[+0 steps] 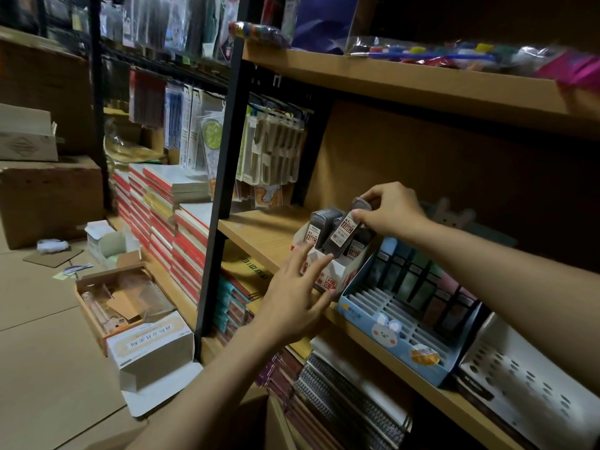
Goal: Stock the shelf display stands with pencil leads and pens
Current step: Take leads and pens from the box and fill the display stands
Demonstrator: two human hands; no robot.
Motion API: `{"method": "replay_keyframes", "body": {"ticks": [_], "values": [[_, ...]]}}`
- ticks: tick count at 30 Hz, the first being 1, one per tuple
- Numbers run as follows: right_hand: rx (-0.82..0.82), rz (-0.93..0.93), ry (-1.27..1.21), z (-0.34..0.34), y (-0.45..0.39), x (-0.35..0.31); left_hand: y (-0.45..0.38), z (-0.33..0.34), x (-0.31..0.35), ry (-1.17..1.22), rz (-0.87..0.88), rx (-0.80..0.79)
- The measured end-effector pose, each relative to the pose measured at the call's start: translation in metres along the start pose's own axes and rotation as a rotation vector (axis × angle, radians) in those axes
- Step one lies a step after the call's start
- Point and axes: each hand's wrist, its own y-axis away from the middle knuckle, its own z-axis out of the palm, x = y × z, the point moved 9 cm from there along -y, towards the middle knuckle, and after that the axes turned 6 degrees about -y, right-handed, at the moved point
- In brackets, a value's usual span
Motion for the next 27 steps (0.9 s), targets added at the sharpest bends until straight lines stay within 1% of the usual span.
{"method": "replay_keyframes", "body": {"ticks": [4,8,13,16,19,23,27], "values": [[0.015,-0.037,0.004,0.005,-0.004,-0.005,-0.002,-0.001,-0.002,0.024,0.022,0.039],[0.014,-0.067,0.032,0.009,-0.008,-0.011,-0.003,0.002,-0.003,0.073,-0.001,0.029],[-0.057,-0.065,0.104,0.025,-0.004,-0.010,-0.003,0.005,-0.003,0.077,-0.004,0.015],[-0.028,-0.123,0.151,0.028,0.003,-0.015,-0.002,0.005,-0.003,0.109,-0.001,0.023],[-0.033,-0.169,0.263,0.037,0.010,-0.019,-0.001,0.005,-0.001,0.105,-0.001,0.034],[0.036,-0.233,0.381,0.039,0.017,-0.024,0.000,0.006,-0.001,0.082,0.001,0.031],[0.035,-0.299,0.403,0.039,0.028,-0.025,0.002,0.011,0.000,0.040,-0.012,-0.031]]}}
